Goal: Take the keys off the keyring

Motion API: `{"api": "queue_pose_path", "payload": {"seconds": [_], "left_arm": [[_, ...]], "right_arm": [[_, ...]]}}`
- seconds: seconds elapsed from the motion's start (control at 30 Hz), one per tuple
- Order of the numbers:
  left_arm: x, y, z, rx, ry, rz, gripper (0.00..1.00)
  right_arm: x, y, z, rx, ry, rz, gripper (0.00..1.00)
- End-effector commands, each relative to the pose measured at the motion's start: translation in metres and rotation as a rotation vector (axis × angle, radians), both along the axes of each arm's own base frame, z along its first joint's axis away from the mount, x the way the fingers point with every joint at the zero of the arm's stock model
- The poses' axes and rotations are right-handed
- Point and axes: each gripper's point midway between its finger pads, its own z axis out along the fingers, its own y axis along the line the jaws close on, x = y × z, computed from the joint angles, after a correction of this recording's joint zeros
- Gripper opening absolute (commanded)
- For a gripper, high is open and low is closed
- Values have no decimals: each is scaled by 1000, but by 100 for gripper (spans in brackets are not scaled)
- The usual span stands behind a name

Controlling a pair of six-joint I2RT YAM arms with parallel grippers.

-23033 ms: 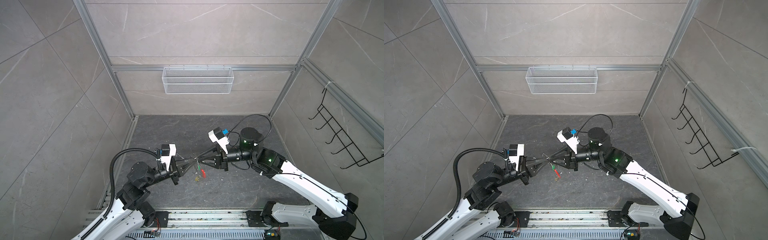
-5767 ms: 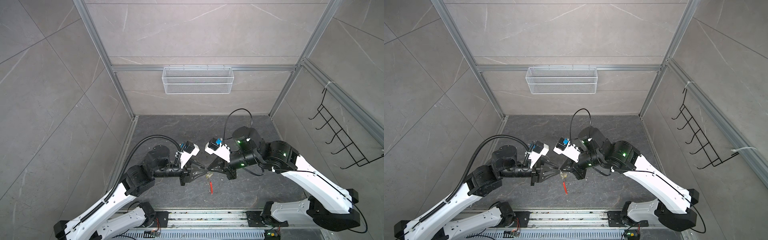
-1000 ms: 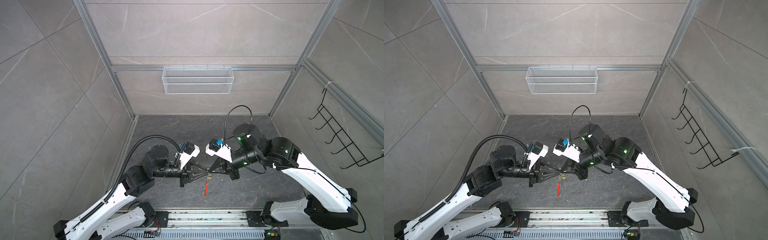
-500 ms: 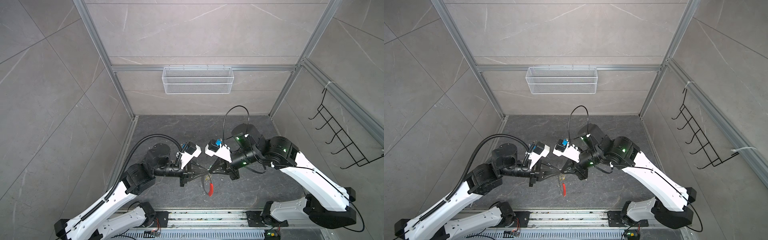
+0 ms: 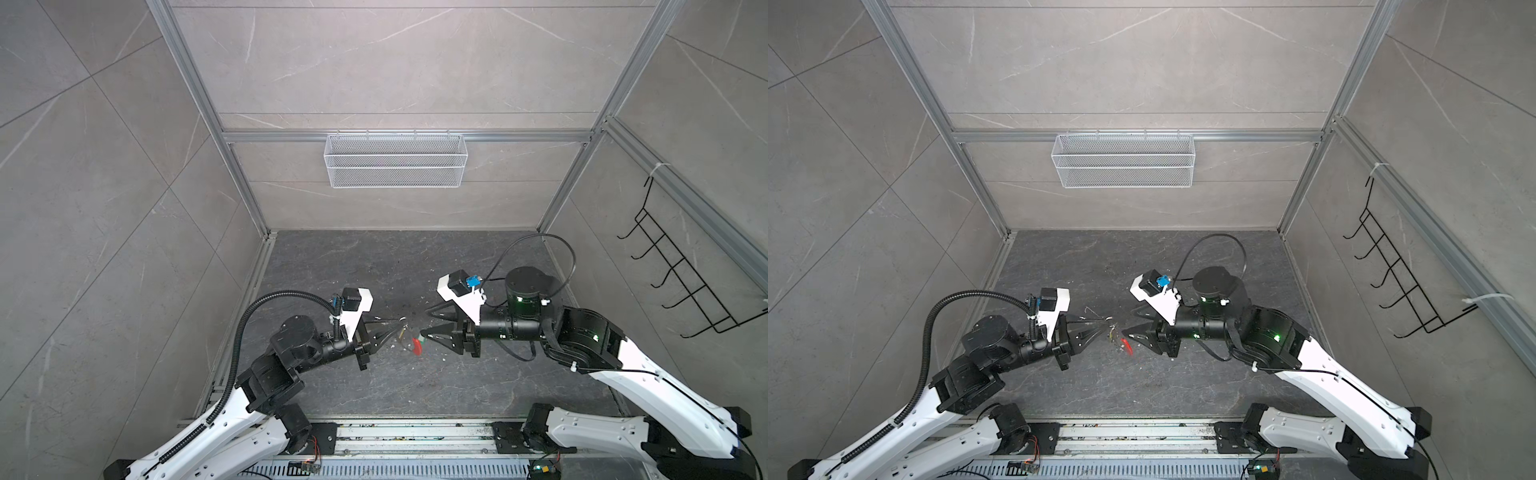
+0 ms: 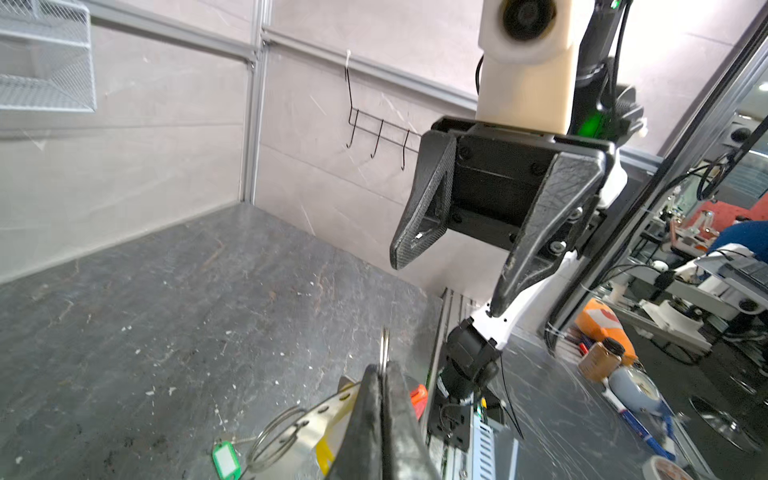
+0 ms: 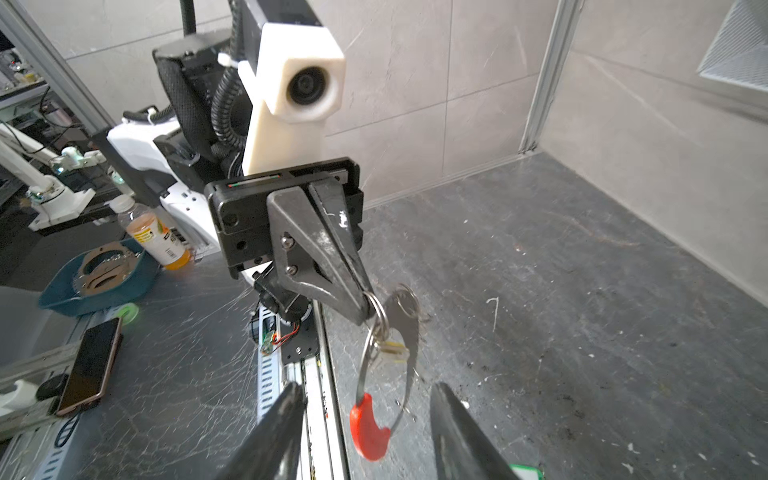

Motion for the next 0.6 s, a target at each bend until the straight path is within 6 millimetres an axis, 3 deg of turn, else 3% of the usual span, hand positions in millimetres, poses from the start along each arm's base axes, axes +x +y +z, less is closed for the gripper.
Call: {"api": "queue_pose_path", "payload": {"seconds": [0.0,0.17,0.3,0.47,0.57], "left_arm": [[0,16,52,-202,-131,61,0],[-4,15,55,-227,-156,35,0],[-6,14,53,-222,-156,21,0],[-4,15,52,-223,-156,35,0],[-5,12,51,-219,-151,21,0]], "right_arm": [[23,5,13,93,-37,-109,52],[34,14,-8,44,-10,-131,51],[29,26,-19,36,10,-75,52],[15,35,-22,71,4,-2,59],[12,39,-23,74,1,16,72]]}}
